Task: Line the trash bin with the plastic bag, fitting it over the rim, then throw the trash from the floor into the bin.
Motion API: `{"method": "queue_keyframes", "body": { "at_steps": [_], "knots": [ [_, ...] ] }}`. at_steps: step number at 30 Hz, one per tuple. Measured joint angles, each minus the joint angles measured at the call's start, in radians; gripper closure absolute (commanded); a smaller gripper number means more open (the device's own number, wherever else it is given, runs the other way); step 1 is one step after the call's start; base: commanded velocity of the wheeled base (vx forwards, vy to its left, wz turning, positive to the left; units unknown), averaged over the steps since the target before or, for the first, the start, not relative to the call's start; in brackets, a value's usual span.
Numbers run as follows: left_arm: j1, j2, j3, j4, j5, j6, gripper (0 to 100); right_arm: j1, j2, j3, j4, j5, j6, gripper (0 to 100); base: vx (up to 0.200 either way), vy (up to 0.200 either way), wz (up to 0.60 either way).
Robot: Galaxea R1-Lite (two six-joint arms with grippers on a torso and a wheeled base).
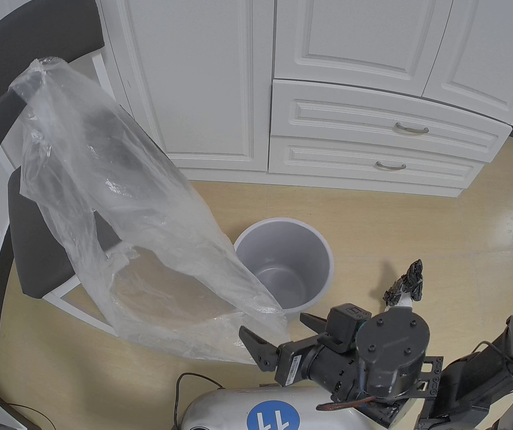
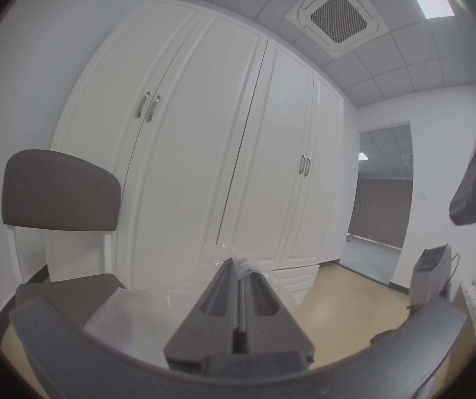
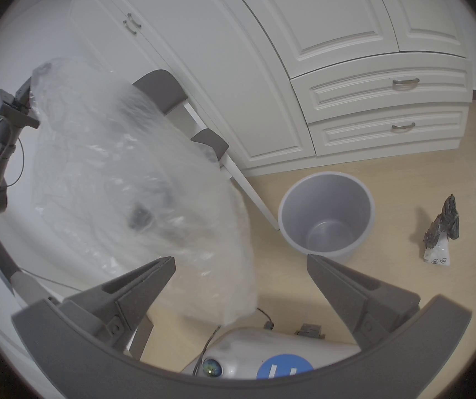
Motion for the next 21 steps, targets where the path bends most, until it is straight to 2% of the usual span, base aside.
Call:
{"method": "queue_keyframes", "body": {
  "at_steps": [5, 14, 21],
  "knots": [
    [-0.057, 0.008, 0.000, -0.028, -0.001, -0.024, 100, -0.056, 0.021, -0.061, -0.007, -0.023, 0.023, 0, 0.000, 0.000, 0.00],
    [-0.123, 0.014, 0.002, -0.056, -0.002, -0.040, 100, -0.236, -0.014, -0.180, -0.004, -0.046, 0.044, 0, 0.000, 0.000, 0.00],
    [-0.130, 0.013, 0.000, -0.059, -0.002, -0.041, 100, -0.262, -0.048, -0.172, 0.106, -0.017, 0.051, 0, 0.000, 0.000, 0.00]
  ]
}}
